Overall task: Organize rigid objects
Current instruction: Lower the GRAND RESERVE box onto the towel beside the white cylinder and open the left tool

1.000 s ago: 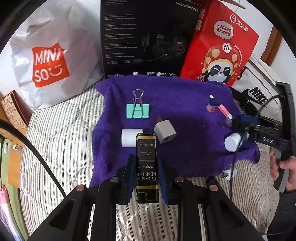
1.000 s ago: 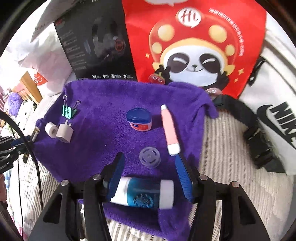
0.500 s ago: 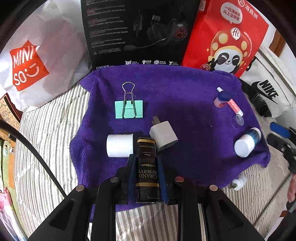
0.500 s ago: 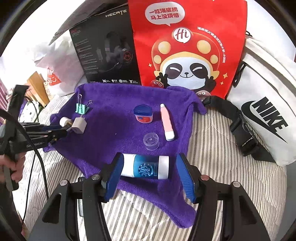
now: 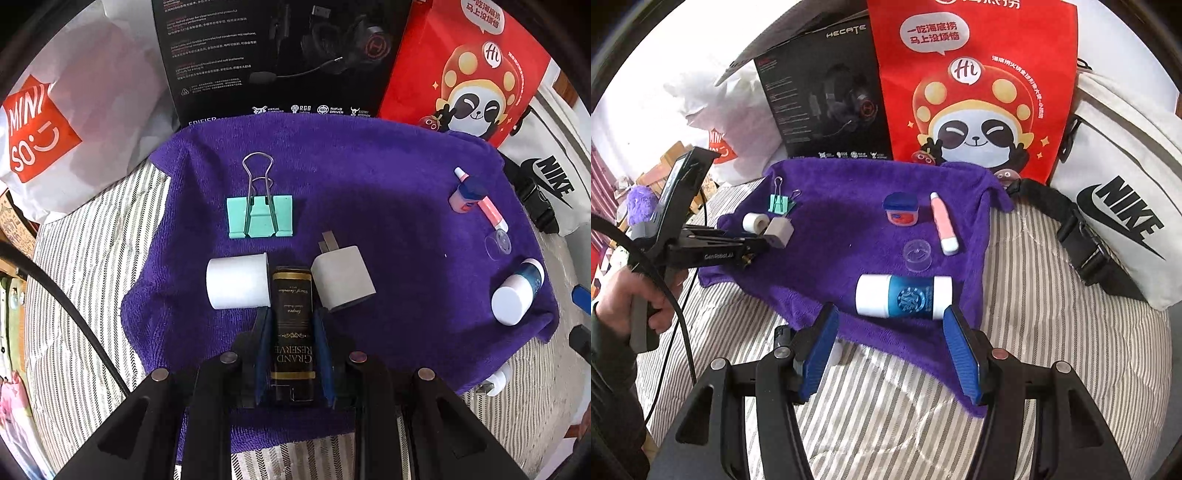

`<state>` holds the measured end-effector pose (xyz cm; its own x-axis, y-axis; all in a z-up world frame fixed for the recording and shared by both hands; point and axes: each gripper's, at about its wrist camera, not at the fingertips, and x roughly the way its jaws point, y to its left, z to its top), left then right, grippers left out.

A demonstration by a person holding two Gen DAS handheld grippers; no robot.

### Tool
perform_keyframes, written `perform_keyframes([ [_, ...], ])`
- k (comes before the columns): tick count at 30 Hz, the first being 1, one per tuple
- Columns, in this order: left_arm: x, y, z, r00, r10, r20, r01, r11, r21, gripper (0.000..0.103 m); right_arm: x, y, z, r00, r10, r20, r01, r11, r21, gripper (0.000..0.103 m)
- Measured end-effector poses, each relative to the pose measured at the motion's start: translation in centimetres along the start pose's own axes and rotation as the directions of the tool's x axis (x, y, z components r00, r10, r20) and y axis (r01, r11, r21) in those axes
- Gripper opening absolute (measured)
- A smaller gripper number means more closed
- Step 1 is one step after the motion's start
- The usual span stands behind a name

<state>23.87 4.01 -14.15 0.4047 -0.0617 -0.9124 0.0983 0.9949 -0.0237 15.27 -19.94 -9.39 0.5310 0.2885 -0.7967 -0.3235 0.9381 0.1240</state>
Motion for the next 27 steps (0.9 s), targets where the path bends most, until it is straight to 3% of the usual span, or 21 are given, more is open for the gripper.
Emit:
perform_keyframes([
  [8,0.2,-0.7,-0.3,1.000,0.028,0.001,-0.028,0.999,0.026,0.023,-0.9,0.0,-0.8,1.000,0.003,0.006,-0.003,1.000,0.023,0.059],
  [18,-0.7,-0.7,-1.4,1.000,0.013,-0.028,-0.013,1.000,-0.014,0.025,-2.3,0.4,-3.1,1.000,0.030,-0.005,-0.029,0.998,0.063,0.059],
  [25,-4.3,-0.6,-3.2,0.999,0.005,0.039,-0.005,1.000,-0.013,0.026,-1.0,2.2,-4.6,0.998,0.050,-0.037,-0.047,0.996,0.078,0.059],
  [27,-5.3,-0.6,-3.8,0.999,0.000,0.054,0.000,1.000,-0.005,0.032,-0.3,3.0,-4.8,0.998,0.049,-0.042,-0.045,0.996,0.080,0.059],
])
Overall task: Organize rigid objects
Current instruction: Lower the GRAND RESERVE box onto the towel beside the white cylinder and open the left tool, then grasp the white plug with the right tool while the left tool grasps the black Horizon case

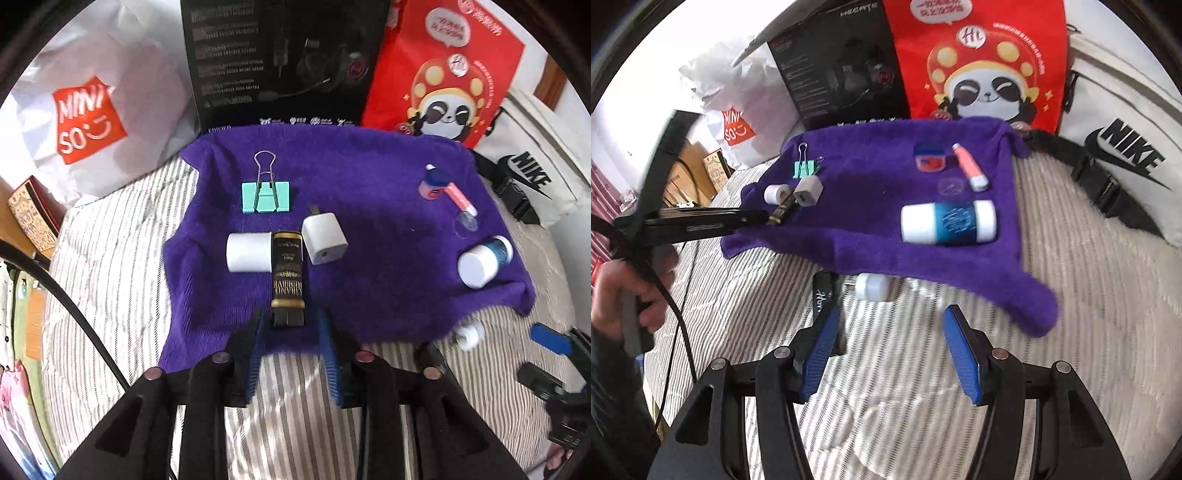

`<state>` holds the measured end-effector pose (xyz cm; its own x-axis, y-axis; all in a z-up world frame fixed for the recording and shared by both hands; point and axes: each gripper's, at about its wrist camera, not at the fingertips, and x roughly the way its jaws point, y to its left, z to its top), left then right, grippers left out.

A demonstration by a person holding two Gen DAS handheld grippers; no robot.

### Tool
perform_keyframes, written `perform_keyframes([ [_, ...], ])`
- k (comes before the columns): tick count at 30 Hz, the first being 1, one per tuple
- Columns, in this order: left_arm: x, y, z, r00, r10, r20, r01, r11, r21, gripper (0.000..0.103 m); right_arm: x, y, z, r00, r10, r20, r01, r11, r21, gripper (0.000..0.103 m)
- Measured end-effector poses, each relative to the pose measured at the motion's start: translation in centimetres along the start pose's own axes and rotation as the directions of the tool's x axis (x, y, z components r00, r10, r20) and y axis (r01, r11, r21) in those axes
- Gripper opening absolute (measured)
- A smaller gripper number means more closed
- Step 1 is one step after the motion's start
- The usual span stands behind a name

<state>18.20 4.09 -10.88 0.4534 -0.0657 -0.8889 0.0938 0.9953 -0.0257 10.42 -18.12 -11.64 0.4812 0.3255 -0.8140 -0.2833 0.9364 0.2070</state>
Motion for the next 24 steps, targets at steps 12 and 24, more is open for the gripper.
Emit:
perform_keyframes([
  [12,-0.3,2.4,-5.8,0.999,-0.040,-0.030,0.039,0.999,-0.034,0.032,4.9,2.3,1.2,0.997,-0.078,-0.016,0.079,0.996,0.047,0.058],
  [24,0.3,3.2,-7.6,0.997,-0.065,-0.041,0.063,0.996,-0.056,0.033,7.6,4.3,1.2,0.976,-0.217,-0.026,0.217,0.976,-0.024,0.048],
])
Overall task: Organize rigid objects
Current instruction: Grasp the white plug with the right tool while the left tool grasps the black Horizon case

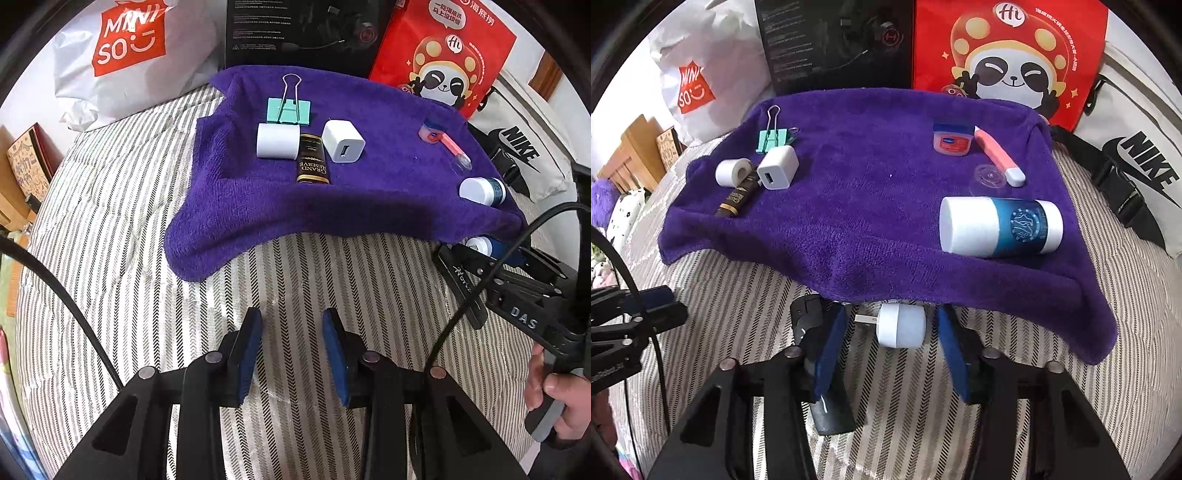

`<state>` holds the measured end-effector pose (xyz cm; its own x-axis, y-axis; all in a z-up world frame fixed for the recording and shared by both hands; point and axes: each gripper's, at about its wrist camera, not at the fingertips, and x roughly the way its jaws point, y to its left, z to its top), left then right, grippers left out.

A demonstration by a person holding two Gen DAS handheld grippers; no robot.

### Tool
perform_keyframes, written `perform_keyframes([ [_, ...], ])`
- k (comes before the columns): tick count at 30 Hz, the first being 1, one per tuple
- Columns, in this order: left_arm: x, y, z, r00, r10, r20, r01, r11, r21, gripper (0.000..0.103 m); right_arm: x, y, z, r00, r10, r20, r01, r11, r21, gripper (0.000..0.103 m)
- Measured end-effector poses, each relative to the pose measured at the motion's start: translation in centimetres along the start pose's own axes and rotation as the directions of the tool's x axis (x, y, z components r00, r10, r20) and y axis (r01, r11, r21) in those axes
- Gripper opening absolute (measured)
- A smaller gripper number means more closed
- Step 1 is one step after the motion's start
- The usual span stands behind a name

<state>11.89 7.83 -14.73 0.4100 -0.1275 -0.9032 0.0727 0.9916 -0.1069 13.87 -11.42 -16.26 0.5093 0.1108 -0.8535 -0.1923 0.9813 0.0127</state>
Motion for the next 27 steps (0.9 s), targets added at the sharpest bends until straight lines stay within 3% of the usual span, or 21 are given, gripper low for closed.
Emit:
perform_keyframes([
  [4,-0.1,0.1,-0.2,1.000,0.005,-0.002,-0.005,1.000,-0.003,0.033,-0.2,-0.4,-0.1,1.000,0.002,0.011,-0.002,1.000,-0.009,0.036],
  [8,-0.2,-0.2,-0.4,1.000,0.008,-0.007,-0.008,1.000,0.003,0.033,-1.0,-1.9,-0.2,0.999,0.045,0.008,-0.046,0.998,0.035,0.036],
  [13,-0.2,-1.6,-0.4,1.000,-0.022,-0.013,0.022,1.000,0.001,0.033,-3.2,-3.8,-0.9,0.999,0.043,0.023,-0.044,0.998,0.045,0.036],
  [23,0.5,-8.2,0.8,0.995,-0.095,-0.025,0.096,0.995,0.043,0.033,-6.5,-8.7,-4.5,1.000,0.014,0.019,-0.015,0.997,0.081,0.036],
  [27,1.0,-10.7,1.4,0.995,-0.090,-0.033,0.092,0.993,0.075,0.041,-7.1,-10.3,-5.7,1.000,0.003,0.015,-0.004,0.996,0.093,0.036],
])
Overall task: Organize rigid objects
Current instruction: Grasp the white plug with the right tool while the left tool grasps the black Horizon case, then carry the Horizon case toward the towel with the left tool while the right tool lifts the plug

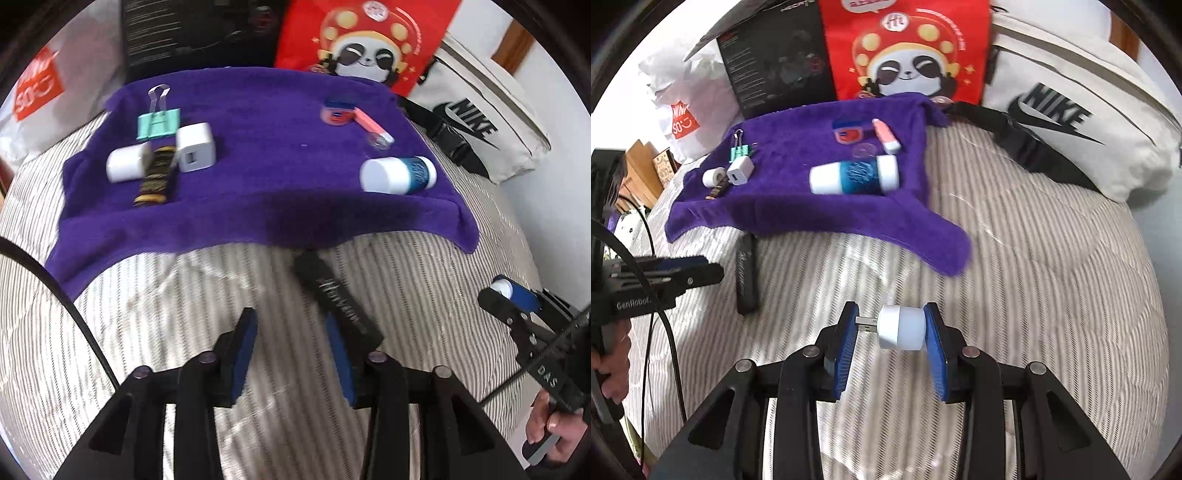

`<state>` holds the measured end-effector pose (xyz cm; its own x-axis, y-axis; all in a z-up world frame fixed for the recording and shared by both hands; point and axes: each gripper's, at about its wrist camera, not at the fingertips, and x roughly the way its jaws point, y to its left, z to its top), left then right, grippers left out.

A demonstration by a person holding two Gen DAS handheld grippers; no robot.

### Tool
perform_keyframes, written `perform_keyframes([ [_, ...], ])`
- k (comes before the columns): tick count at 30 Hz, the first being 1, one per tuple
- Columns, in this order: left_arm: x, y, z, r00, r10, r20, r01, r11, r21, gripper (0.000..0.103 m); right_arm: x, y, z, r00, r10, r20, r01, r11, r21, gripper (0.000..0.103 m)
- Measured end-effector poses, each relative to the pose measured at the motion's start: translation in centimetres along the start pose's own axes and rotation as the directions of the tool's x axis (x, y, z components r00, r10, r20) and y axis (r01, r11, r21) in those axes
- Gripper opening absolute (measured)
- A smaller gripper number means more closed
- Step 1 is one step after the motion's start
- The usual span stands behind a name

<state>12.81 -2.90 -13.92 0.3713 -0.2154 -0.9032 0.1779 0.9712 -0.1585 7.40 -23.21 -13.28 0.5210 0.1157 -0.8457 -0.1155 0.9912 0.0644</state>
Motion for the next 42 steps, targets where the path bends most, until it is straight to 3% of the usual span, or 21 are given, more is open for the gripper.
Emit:
perform_keyframes([
  [9,1.7,-2.8,0.8,0.999,0.025,-0.023,-0.025,1.000,0.011,0.044,-1.0,-1.5,-1.6,1.000,0.026,0.000,-0.026,0.999,0.039,0.036],
  [16,2.3,-4.9,0.2,0.989,0.149,-0.008,-0.147,0.982,0.116,0.049,-1.0,-1.6,-1.9,0.999,0.042,0.000,-0.042,0.998,0.043,0.036],
  [22,1.3,-2.0,-0.9,0.983,0.184,-0.005,-0.183,0.978,0.097,0.050,-1.4,-1.6,-2.1,0.999,0.052,0.009,-0.053,0.998,0.042,0.036],
  [26,1.3,-1.7,-0.9,0.989,0.145,0.010,-0.145,0.982,0.119,0.045,-1.3,-1.5,-2.1,0.998,0.062,0.004,-0.062,0.997,0.042,0.036],
  [31,1.3,-2.3,-0.7,0.992,0.126,0.032,-0.129,0.979,0.159,0.021,-1.1,-1.2,-2.3,0.998,0.066,-0.003,-0.065,0.997,0.027,0.036],
  [42,2.1,-3.3,0.0,0.989,0.140,0.038,-0.144,0.975,0.169,0.022,-0.4,-0.5,-2.4,0.997,0.080,-0.023,-0.080,0.997,0.017,0.036],
])
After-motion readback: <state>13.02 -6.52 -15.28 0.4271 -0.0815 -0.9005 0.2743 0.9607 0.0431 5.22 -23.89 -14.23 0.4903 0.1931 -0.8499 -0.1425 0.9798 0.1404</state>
